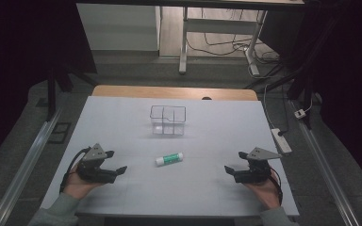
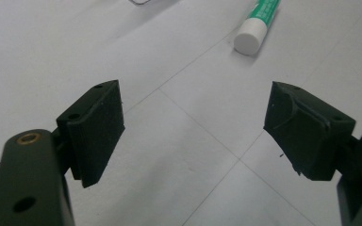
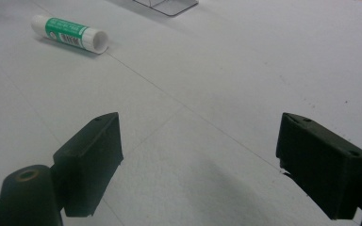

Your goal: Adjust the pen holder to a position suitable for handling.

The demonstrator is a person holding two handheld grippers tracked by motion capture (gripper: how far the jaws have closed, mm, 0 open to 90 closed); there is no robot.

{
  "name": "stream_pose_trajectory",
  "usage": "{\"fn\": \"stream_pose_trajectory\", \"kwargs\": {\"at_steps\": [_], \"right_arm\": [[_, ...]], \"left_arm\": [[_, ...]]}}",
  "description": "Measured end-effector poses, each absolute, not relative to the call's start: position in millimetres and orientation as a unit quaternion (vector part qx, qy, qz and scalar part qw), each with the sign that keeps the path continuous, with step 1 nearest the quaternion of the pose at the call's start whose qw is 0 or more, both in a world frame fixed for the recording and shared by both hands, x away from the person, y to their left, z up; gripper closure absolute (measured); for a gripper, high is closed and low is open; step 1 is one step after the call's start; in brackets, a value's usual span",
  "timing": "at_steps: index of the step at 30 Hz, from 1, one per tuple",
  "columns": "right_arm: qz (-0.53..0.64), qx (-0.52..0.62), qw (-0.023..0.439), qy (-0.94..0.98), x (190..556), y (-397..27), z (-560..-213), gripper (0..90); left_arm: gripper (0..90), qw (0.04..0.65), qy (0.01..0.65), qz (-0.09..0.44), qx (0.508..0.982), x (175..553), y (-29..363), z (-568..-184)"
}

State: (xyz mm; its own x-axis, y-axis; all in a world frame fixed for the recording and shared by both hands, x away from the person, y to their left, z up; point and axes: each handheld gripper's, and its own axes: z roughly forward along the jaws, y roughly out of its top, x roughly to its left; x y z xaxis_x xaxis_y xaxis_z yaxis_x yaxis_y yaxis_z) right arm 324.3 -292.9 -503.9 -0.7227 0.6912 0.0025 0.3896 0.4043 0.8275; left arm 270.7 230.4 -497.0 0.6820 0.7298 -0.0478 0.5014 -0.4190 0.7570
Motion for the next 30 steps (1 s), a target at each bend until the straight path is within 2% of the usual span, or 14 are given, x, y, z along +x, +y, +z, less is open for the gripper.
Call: {"fn": "stream_pose_trajectory", "kwargs": {"at_steps": [15, 30], "right_arm": [[0.439, 0.335, 0.170, 0.816, 327.0, -291.2, -505.8, 14.9], [0.431, 0.326, 0.174, 0.823, 325.1, -290.7, -505.2, 15.0]], "left_arm": [[20.8, 0.406, 0.354, 0.138, 0.831, 291.0, 223.2, -479.3], [20.7, 0.378, 0.315, 0.127, 0.861, 297.9, 194.7, -459.7]]}}
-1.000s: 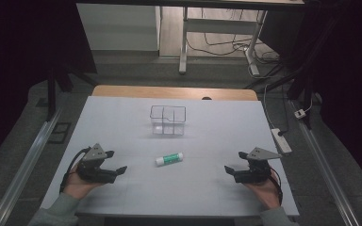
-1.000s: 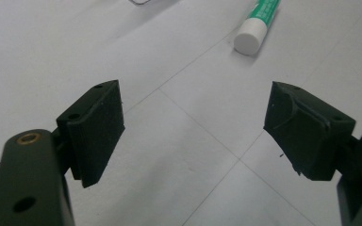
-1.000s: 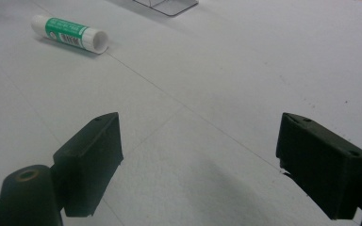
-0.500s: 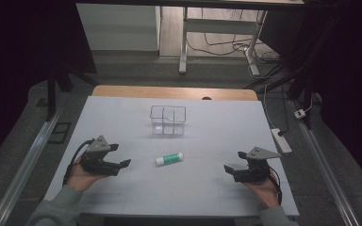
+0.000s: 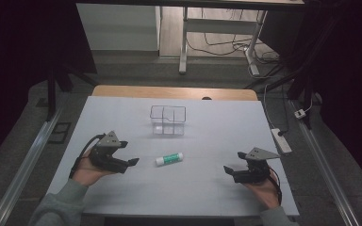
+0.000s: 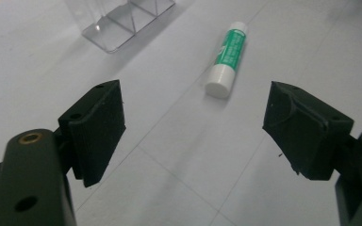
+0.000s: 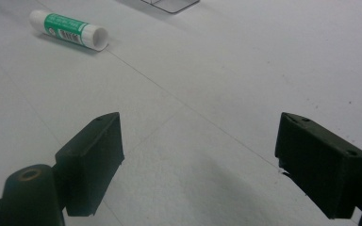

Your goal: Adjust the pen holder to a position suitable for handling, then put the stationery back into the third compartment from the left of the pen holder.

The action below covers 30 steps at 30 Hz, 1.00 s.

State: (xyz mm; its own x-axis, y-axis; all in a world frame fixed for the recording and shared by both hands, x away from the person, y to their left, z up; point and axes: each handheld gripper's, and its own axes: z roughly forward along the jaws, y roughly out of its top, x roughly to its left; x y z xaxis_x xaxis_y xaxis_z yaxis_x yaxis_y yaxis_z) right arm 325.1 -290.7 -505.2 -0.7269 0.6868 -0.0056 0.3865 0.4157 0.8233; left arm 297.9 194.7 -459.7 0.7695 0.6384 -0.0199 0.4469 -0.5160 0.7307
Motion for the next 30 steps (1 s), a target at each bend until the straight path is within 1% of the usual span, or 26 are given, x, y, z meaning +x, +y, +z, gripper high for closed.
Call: {"fn": "stream_pose_trajectory", "kwargs": {"at_steps": [8, 14, 30], "right_arm": [[0.432, 0.329, 0.176, 0.821, 324.7, -291.4, -504.8, 15.0], [0.431, 0.328, 0.176, 0.822, 324.1, -290.8, -505.6, 15.0], [0.429, 0.326, 0.176, 0.824, 323.1, -291.3, -505.6, 15.0]], "left_arm": [[21.2, 0.365, 0.287, 0.118, 0.878, 302.2, 176.6, -453.8], [21.6, 0.349, 0.271, 0.109, 0.891, 306.4, 163.3, -456.3], [22.1, 0.320, 0.260, 0.084, 0.907, 318.8, 143.0, -468.5]]}}
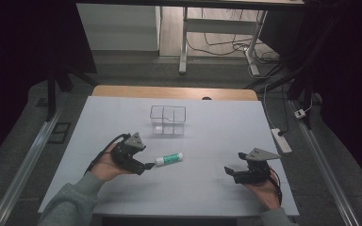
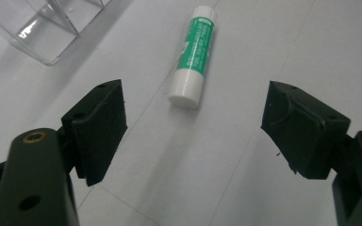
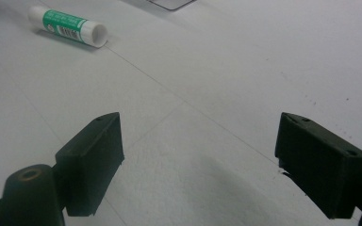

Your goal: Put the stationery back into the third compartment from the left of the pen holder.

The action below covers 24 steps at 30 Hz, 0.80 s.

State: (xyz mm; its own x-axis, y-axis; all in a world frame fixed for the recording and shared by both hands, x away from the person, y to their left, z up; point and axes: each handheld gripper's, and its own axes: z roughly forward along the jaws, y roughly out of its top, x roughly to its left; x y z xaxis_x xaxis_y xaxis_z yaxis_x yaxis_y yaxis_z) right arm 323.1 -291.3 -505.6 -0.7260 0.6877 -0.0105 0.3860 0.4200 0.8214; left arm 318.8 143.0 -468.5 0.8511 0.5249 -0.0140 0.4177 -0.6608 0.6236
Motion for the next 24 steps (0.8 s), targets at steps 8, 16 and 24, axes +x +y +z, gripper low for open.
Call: {"fn": "stream_pose_trajectory", "kwargs": {"at_steps": [8, 16, 24], "right_arm": [[0.425, 0.328, 0.177, 0.825, 322.6, -292.8, -505.3, 15.0], [0.422, 0.327, 0.175, 0.827, 322.6, -292.6, -506.2, 15.0], [0.421, 0.325, 0.174, 0.829, 323.2, -292.2, -507.0, 15.1]], "left_arm": [[23.4, 0.299, 0.250, 0.071, 0.918, 325.8, 132.5, -474.9], [24.7, 0.276, 0.246, 0.060, 0.927, 338.5, 117.5, -484.1], [27.7, 0.250, 0.244, 0.054, 0.935, 353.7, 102.5, -489.3]]}}
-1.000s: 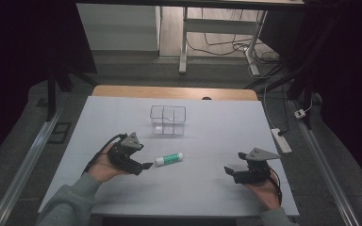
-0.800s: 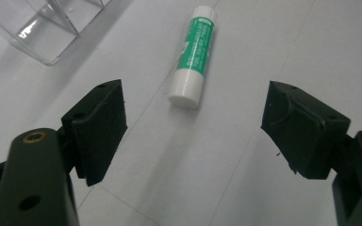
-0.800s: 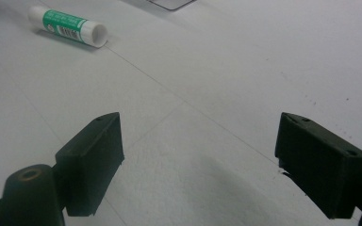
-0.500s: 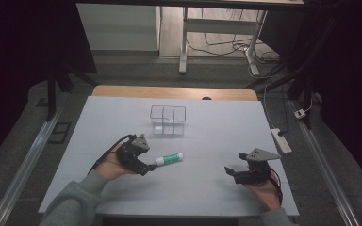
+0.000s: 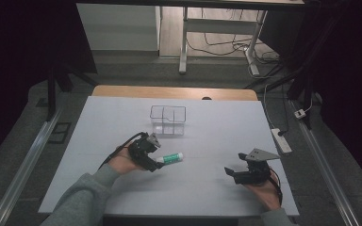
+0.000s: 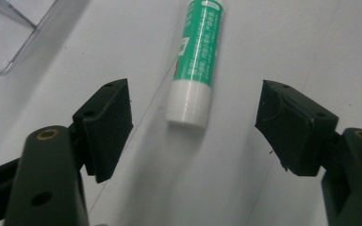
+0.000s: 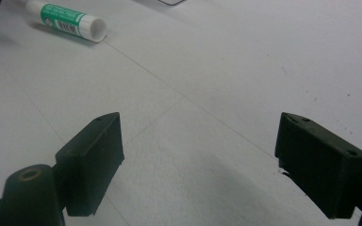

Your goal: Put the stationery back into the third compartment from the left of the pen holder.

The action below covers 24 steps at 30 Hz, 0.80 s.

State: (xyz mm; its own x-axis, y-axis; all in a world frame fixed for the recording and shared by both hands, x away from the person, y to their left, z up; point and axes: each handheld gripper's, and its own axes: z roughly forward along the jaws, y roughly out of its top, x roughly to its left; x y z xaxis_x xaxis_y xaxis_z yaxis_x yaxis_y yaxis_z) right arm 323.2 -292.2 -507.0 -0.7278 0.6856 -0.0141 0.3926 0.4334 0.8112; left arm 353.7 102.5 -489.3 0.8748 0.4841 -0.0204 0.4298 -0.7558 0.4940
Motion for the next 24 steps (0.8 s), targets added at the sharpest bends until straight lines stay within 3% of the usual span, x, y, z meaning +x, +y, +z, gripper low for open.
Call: {"fn": "stream_pose_trajectory", "kwargs": {"at_steps": [11, 24], "right_arm": [[0.416, 0.328, 0.176, 0.830, 323.3, -292.7, -507.4, 15.1], [0.420, 0.330, 0.177, 0.827, 323.0, -292.7, -508.2, 15.2]], "left_arm": [[33.4, 0.220, 0.239, 0.048, 0.945, 363.1, 87.5, -503.5], [51.4, 0.206, 0.216, 0.036, 0.954, 365.4, 83.4, -511.9]]}}
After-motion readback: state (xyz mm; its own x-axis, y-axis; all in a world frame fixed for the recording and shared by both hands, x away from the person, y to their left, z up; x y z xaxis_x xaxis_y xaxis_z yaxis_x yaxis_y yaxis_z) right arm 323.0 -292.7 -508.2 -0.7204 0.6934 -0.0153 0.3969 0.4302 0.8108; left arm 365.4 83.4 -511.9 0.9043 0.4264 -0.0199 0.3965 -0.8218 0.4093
